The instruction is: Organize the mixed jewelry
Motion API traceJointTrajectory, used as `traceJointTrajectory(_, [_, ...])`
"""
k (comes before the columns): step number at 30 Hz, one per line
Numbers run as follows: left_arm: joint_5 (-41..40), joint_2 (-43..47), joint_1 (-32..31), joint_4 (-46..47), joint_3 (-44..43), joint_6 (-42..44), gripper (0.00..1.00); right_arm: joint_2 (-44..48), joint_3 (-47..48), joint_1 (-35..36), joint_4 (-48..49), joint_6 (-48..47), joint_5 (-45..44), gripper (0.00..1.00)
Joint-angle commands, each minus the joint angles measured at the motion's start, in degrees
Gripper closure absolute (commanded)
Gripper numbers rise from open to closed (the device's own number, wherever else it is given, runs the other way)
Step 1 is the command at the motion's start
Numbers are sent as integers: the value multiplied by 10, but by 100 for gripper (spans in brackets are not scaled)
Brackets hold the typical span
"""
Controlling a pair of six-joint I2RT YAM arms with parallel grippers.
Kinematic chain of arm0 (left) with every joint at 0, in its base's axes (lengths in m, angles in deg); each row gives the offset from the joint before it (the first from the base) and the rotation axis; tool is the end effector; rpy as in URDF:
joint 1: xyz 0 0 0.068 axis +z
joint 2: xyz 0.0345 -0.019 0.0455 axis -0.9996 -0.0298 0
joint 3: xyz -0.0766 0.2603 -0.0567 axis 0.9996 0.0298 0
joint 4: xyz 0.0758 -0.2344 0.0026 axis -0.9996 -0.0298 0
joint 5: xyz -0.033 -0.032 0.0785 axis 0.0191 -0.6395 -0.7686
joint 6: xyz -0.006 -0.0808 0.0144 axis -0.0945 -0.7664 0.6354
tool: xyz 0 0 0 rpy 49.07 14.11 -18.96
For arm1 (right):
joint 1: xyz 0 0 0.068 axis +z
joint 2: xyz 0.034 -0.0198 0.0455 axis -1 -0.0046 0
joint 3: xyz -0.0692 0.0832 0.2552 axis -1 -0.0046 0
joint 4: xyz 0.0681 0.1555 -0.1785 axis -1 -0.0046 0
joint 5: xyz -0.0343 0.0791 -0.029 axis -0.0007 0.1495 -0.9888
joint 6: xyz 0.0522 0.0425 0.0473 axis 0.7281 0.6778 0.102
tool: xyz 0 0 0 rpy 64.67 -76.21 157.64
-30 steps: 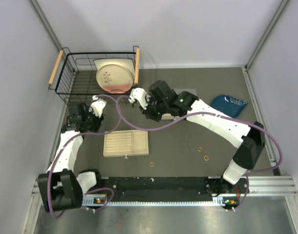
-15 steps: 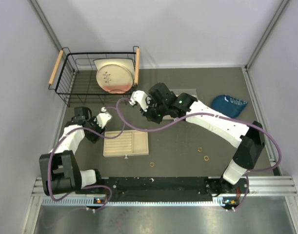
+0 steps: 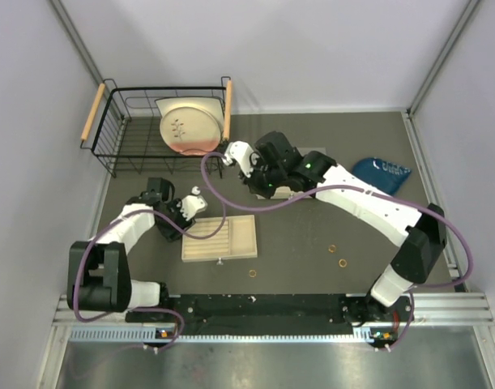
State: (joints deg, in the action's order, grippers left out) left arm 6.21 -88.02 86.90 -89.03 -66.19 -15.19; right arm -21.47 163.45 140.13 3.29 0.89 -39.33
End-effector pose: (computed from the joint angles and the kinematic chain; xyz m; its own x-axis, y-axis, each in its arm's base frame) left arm 0.2210 -0.0215 0.1522 -0.5227 0.7685 -0.3690 0.7940 0.5964 0.1175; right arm 0.2307 0.2938 0.3271 -0.1622 -0.6745 -0.7203 -0.9199 0.3674 -0.1369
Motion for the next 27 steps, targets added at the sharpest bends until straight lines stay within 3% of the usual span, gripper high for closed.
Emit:
traceJointTrajectory(1, [15,-16,-48,-9,-21,-29,50,29,-13,0,13,10,-5,100])
traceJointTrajectory(16, [14,-90,-187,17,-97,-120,51,64,-53,-13,13,8,-30,100])
traceJointTrajectory(27, [10,-21,-181,20,-102,-155,52,79,-82,-64,20,7,-34,100])
